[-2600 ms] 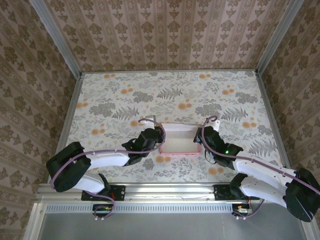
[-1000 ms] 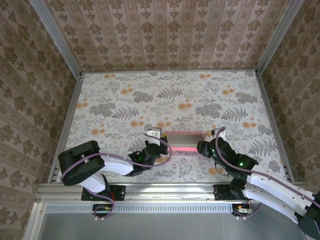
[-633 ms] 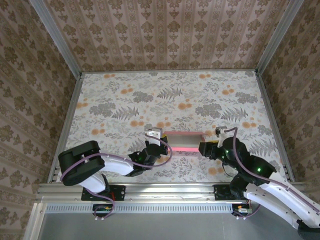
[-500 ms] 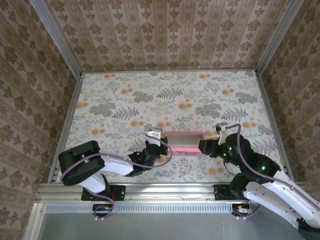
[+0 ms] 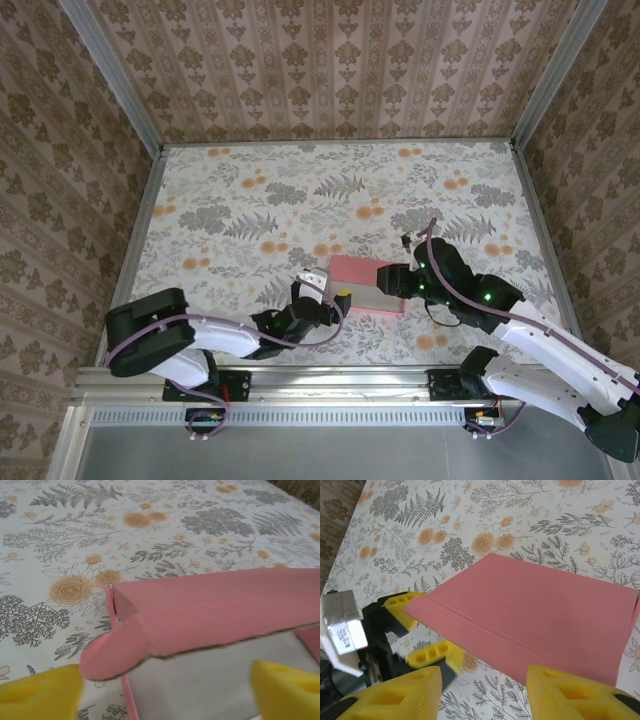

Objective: Fold the paper box

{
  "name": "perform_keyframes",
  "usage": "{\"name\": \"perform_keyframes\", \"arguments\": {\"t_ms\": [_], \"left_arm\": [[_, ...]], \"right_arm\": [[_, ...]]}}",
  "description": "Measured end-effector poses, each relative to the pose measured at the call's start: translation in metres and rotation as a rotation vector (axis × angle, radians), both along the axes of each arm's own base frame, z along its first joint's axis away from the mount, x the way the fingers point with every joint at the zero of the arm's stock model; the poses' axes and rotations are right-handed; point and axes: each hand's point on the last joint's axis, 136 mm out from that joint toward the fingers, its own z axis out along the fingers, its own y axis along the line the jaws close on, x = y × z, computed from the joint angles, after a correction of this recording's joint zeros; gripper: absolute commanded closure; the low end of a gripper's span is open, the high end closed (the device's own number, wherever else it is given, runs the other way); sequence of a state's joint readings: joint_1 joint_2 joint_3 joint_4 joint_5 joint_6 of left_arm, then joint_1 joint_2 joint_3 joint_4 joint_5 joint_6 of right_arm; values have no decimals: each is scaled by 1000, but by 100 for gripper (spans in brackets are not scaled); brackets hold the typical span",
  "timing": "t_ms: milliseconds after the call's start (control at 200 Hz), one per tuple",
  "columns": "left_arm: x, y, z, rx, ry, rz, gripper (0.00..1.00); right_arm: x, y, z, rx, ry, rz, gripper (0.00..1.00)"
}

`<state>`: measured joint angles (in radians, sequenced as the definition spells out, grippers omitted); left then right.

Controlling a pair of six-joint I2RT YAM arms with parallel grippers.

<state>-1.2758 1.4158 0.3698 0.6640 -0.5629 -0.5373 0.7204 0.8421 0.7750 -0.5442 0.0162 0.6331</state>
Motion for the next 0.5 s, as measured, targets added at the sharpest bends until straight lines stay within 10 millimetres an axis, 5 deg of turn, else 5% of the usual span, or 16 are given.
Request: {"name": "perform_keyframes", "arguments": {"t_ms": [255, 500], "left_arm": [[-31, 2, 10, 68, 109, -158, 0], [-52, 16, 52, -5, 194, -288, 0]], "right_arm": [[8, 1, -6, 15, 26, -10, 48], [11, 3, -20, 6, 85, -3, 47]]}}
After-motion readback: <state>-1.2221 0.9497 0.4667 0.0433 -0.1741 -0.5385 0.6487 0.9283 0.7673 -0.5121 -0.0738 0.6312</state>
